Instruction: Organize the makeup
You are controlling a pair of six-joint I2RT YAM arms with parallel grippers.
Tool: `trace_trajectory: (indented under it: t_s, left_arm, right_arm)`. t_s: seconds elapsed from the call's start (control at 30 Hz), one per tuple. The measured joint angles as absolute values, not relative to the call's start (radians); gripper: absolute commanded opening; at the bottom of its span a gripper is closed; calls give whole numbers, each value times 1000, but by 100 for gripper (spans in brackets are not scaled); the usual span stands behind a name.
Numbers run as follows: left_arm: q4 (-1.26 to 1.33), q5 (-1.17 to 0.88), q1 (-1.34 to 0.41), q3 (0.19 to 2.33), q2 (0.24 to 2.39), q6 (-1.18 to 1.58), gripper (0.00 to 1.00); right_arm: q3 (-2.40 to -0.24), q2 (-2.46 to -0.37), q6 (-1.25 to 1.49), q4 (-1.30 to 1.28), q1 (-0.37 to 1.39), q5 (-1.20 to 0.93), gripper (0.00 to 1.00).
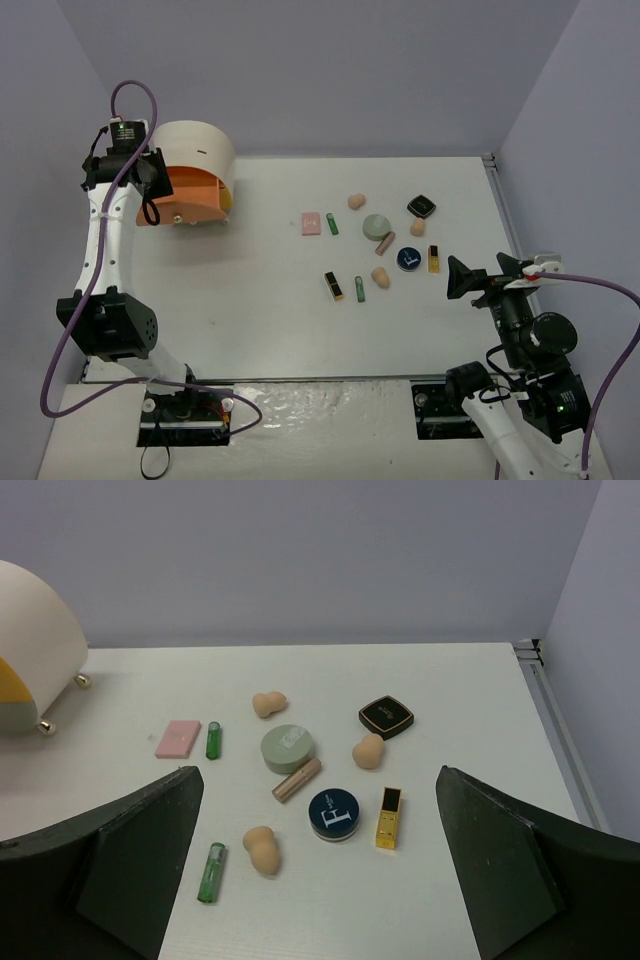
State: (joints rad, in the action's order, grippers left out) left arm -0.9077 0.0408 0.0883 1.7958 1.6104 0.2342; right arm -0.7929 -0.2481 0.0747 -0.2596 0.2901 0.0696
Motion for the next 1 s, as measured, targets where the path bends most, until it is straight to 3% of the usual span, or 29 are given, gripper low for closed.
trace_trajectory:
  t_s: [0.8,1.0]
  left_arm:
    - [-878,25,88,1796,1626,235,47]
    - [-859,12,88,1795,1630,235,60]
  right_arm:
    - [-793,-247,75,-260,290,69,100]
    - [-793,-245,75,-261,290,69,100]
